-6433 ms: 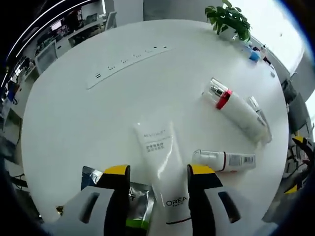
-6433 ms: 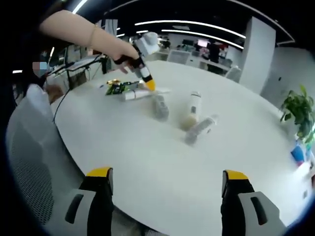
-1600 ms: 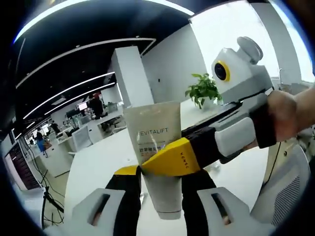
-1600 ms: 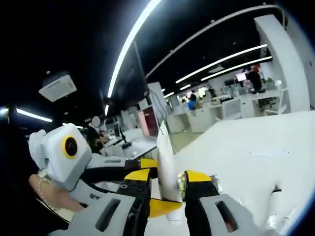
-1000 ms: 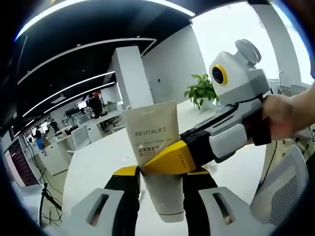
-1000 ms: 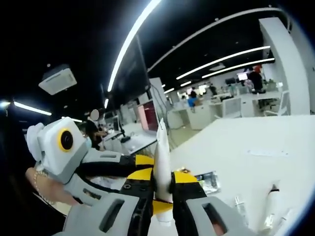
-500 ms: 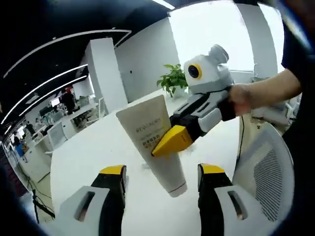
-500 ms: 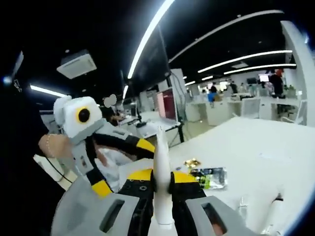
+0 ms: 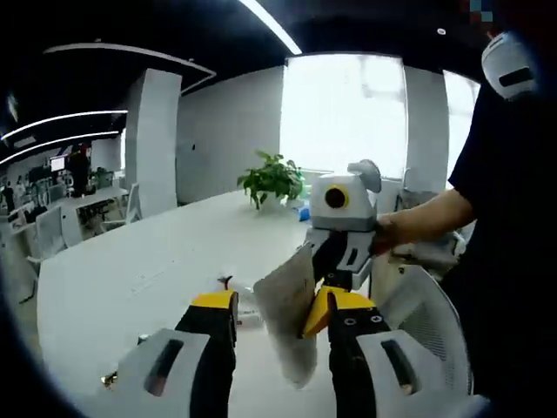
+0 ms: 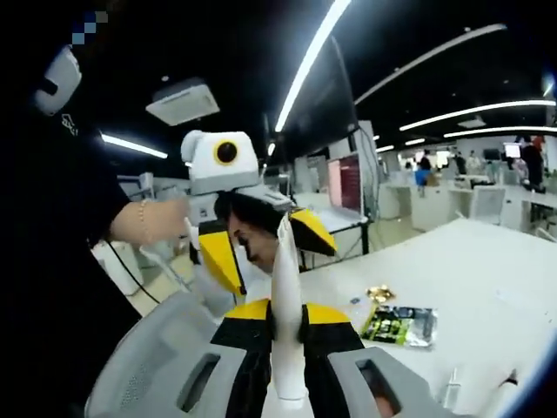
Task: Arrange the skincare products in the storage area until every visible bottle or jar stands upright without overlapping.
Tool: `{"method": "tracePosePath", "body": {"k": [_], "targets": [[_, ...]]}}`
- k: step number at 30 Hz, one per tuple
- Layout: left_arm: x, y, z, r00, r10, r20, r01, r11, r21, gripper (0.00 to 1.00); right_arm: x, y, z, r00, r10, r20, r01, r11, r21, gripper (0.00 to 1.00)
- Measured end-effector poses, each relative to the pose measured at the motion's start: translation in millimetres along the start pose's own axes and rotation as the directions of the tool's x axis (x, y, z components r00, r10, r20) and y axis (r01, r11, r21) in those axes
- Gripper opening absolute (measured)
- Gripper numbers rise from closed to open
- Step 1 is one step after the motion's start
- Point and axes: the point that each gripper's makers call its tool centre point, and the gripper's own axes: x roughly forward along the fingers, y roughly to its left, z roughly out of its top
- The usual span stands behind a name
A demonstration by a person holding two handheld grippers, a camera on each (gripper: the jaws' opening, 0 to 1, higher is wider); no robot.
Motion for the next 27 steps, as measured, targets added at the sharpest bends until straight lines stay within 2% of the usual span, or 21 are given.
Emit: {"method": "tracePosePath", "body": {"k": [1, 2, 7, 15, 23, 27], "targets": [[1.0, -2.7, 0.7, 1.0, -0.024, -0.006, 0.024, 1.0, 0.013, 0.28, 0.2, 0.8, -0.2, 1.0, 0.009, 0.0, -0.009, 1.0, -0.003, 0.03], [1.8, 0.8, -0.5, 1.0, -0.012, -0.02, 0.012, 1.0, 0.028, 0.27, -0.4, 1.2, -0.2, 1.0, 0.016, 0.001, -0.016, 1.0, -0.007, 0.03], [4.1, -5.9, -3.9, 0.996, -0.054, -0.071, 0.059, 0.996, 0.064, 0.22, -2.6, 2.0, -1.0, 0.999, 0.042, -0.001, -0.042, 0.999, -0.023, 0.03], [8.0, -8.3, -1.9, 0.992, -0.094, -0.083, 0.102, 0.989, 0.102, 0.18, -3.1, 6.7, -1.9, 0.995, 0.095, -0.016, -0.095, 0.995, -0.034, 0.03], [17.5, -12.0, -6.4, 0.985, -0.117, -0.129, 0.134, 0.982, 0.133, 0.16, -2.9, 2.9, -7.3, 0.993, 0.112, -0.045, -0.114, 0.992, -0.045, 0.04], [23.4, -11.9, -17.4, 0.982, -0.11, -0.155, 0.13, 0.983, 0.126, 0.14, -2.6, -2.2, -18.9, 0.991, 0.094, -0.09, -0.099, 0.994, -0.049, 0.05]]}}
